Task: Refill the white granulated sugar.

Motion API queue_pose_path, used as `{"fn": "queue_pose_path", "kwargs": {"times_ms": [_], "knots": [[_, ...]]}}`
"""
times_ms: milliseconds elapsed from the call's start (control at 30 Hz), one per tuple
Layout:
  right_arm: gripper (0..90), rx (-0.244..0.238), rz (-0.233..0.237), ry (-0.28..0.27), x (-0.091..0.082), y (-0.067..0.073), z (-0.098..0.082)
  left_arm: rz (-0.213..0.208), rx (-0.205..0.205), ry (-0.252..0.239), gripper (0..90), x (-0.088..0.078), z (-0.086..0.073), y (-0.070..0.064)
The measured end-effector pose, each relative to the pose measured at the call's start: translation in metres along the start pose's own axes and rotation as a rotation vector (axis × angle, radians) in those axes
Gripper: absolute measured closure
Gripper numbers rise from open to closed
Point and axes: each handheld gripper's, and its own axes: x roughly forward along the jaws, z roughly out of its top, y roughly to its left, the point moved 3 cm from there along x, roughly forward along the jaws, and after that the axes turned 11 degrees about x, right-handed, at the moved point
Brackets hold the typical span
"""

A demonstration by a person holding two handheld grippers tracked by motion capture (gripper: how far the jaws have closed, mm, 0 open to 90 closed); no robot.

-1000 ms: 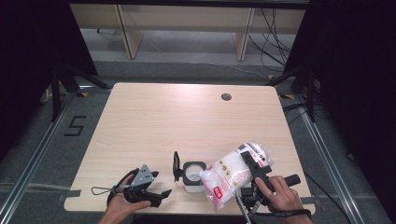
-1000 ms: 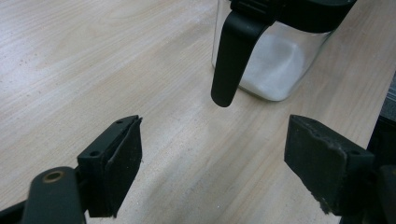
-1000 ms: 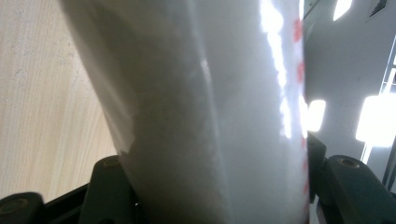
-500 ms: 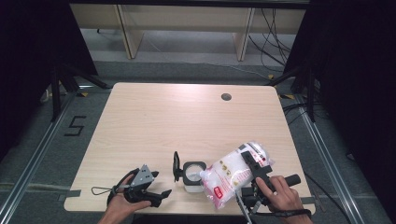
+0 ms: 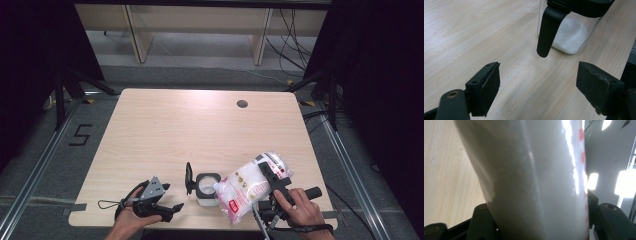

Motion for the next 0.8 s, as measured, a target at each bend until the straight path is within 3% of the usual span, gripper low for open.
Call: {"fn": "queue_pose_path", "kwargs": {"times_ms": [133,167,233,300,367,533,567,600,667,733,767,800], "knots": [[43.4,-0.003,-0.021,-0.012,0.0002,-0.0012,0.0004,0.003,-0.004,-0.01,18.8,0.0004,0.0004,0.0001],[43.4,-0.002,-0.015,-0.005,0.0,-0.0012,0.0005,0.004,0.017,-0.008,18.8,0.0,0.0004,0.0013],[43.4,0.003,-0.001,0.009,-0.0005,-0.0003,0.0002,0.002,0.015,-0.011,18.8,0.0003,0.0003,0.0012],[43.4,-0.022,0.006,0.011,-0.0013,-0.0025,0.0006,0.001,0.017,-0.011,18.8,0.0004,0.0006,0.0013],[43.4,-0.017,-0.012,-0.008,-0.0003,-0.0019,0.0005,0.001,0.017,-0.012,18.8,0.0005,0.0005,0.0013],[43.4,-0.026,0.001,0.004,-0.001,-0.0034,0.0006,0.004,0.021,-0.006,18.8,0.0001,0.0002,0.0019],[43.4,0.023,0.002,0.026,-0.0026,-0.0001,-0.0012,0.003,0.023,-0.005,18.8,-0.0001,0.0002,0.0019],[43.4,0.023,0.002,0.024,-0.0026,-0.0002,-0.0013,0.003,0.023,-0.005,18.8,-0.0001,0.0003,0.0019],[43.5,-0.032,-0.001,0.012,-0.0021,-0.0045,0.0008,0.0,0.03,0.001,18.8,-0.0004,0.0,0.0022],[43.4,-0.032,-0.001,0.013,-0.0022,-0.0044,0.0006,0.001,0.022,-0.008,18.8,0.0001,0.0003,0.0016],[43.4,0.016,0.0,0.021,-0.0027,-0.0002,-0.0013,0.002,0.018,-0.011,18.8,0.0003,0.0005,0.0013],[43.4,0.008,0.0,0.023,-0.0024,-0.0008,-0.001,0.001,0.016,-0.011,18.8,0.0004,0.0005,0.0014]]}}
